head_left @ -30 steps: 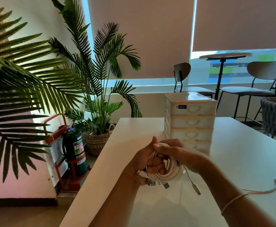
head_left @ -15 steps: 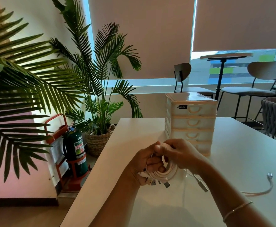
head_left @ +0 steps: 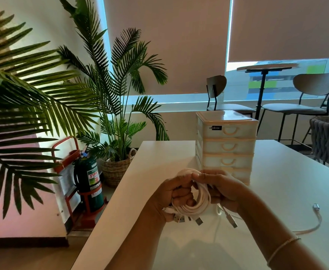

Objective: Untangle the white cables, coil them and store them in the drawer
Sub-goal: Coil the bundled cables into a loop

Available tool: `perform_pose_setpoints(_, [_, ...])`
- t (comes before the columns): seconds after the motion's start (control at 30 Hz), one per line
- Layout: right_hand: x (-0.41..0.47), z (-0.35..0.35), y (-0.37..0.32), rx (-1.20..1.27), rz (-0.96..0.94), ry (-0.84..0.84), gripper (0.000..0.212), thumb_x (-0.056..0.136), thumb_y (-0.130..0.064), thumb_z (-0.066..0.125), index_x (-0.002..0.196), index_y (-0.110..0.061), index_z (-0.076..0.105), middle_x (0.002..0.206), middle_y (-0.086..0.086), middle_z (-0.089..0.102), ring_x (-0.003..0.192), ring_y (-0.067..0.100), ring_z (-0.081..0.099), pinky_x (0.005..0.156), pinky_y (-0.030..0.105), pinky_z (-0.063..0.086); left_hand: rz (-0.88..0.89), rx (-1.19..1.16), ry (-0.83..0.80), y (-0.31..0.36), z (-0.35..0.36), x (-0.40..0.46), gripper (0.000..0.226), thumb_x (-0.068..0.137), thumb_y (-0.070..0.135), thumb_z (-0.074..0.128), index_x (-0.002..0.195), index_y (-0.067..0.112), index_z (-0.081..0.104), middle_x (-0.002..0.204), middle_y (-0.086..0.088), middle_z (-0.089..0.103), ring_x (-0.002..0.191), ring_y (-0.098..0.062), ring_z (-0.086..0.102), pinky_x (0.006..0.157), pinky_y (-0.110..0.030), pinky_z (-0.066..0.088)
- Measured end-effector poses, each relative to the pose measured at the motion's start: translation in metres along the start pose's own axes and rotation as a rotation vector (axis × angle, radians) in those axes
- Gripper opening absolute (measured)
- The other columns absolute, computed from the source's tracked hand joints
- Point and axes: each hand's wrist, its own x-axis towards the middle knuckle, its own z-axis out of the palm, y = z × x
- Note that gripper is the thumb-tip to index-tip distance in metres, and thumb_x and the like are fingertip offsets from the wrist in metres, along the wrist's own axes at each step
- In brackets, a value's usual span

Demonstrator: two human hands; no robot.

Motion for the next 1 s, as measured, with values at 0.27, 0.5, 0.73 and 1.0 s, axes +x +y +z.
perform_pose_setpoints(0.27, [0.005, 0.001, 0.006, 0.003, -0.051, 0.091, 0.047, 0.051, -0.047, 0.079, 0.072, -0.006, 0.07, 0.054, 0.005, 0.044, 0.042, 0.012, 0.035, 0.042, 0.019, 0.024, -0.015, 0.017, 0.189, 0.001, 0.002, 0.004, 0.032, 0.076, 0.018, 0.068, 0.045, 0.015, 0.062, 0.029, 0.01, 0.031, 0.023, -0.003, 0.031, 0.038, -0.016, 0.042])
perform_pose_setpoints(0.5, [0.003, 0.021, -0.004, -0.343, -0.019, 0.317, 0.036, 0.095, -0.039, 0.043, 0.084, -0.011, 0.062, 0.054, -0.002, 0.043, 0.037, 0.005, 0.032, 0.038, 0.018, 0.027, 0.039, -0.154, 0.346, 0.003, 0.003, 0.007, 0.027, 0.077, 0.025, 0.055, 0.055, 0.008, 0.057, 0.03, 0.005, 0.033, 0.022, -0.004, 0.034, 0.033, -0.014, 0.037])
perform_pose_setpoints(0.73, [0.013, 0.043, 0.023, -0.473, -0.101, 0.577, 0.045, 0.099, -0.038, 0.027, 0.105, -0.013, 0.063, 0.098, 0.012, 0.067, 0.094, 0.027, 0.061, 0.083, 0.039, 0.047, 0.075, -0.259, 0.419, 0.005, 0.002, 0.01, 0.039, 0.097, 0.027, 0.039, 0.064, 0.007, 0.047, 0.031, 0.003, 0.04, 0.03, -0.009, 0.051, 0.039, -0.015, 0.046])
perform_pose_setpoints(1.0, [0.009, 0.061, 0.033, -0.707, -0.036, 0.626, 0.056, 0.098, -0.044, 0.013, 0.118, -0.013, 0.055, 0.107, 0.013, 0.063, 0.102, 0.029, 0.057, 0.081, 0.034, 0.044, 0.047, -0.233, 0.555, 0.003, 0.001, 0.014, 0.056, 0.067, 0.06, 0.054, 0.037, 0.016, 0.035, 0.029, 0.003, 0.029, 0.026, -0.008, 0.031, 0.047, -0.019, 0.039])
